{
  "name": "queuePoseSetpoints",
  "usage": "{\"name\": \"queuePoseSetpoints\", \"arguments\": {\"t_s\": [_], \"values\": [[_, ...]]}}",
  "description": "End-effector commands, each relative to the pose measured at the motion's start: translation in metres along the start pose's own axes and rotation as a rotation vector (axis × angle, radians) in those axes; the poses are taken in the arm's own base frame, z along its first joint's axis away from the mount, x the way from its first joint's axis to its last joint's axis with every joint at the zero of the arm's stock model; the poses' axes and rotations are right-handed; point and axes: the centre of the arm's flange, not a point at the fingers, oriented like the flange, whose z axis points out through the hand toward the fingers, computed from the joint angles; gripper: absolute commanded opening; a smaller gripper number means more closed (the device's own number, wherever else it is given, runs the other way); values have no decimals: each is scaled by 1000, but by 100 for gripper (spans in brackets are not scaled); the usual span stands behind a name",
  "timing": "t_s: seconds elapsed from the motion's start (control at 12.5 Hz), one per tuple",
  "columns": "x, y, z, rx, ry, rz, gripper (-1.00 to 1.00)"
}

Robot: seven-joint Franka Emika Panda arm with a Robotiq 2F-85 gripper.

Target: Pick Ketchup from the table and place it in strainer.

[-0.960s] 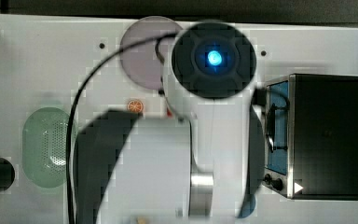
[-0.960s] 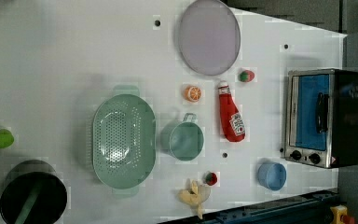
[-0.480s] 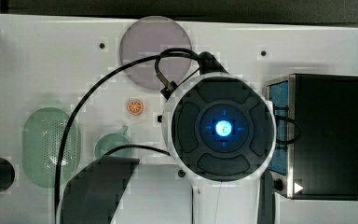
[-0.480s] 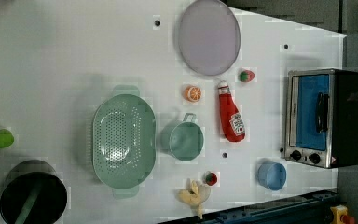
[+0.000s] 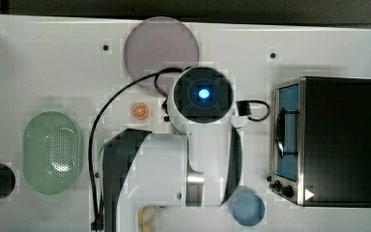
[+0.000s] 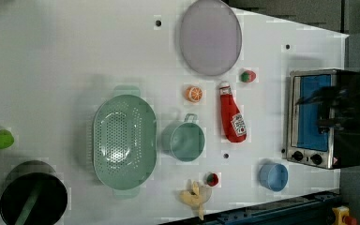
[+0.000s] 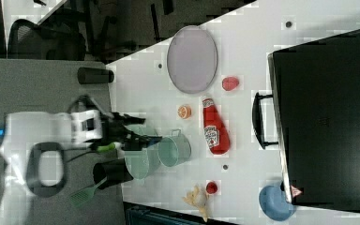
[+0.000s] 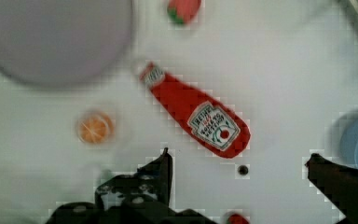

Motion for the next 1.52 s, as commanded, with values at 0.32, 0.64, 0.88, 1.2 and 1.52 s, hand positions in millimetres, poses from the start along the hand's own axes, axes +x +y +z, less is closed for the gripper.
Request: {"name": "queuePoseSetpoints", "arguments": {"t_s": [0.32, 0.64, 0.88, 1.2, 1.52], "values": [[-15, 13, 87, -3, -12, -669, 100], [-17, 14, 143, 17, 46, -772, 100], [-17, 7, 187, 17, -6, -784, 100], [-7, -3, 231, -10, 62, -867, 100], [-6, -5, 263, 0, 36, -858, 100]]}}
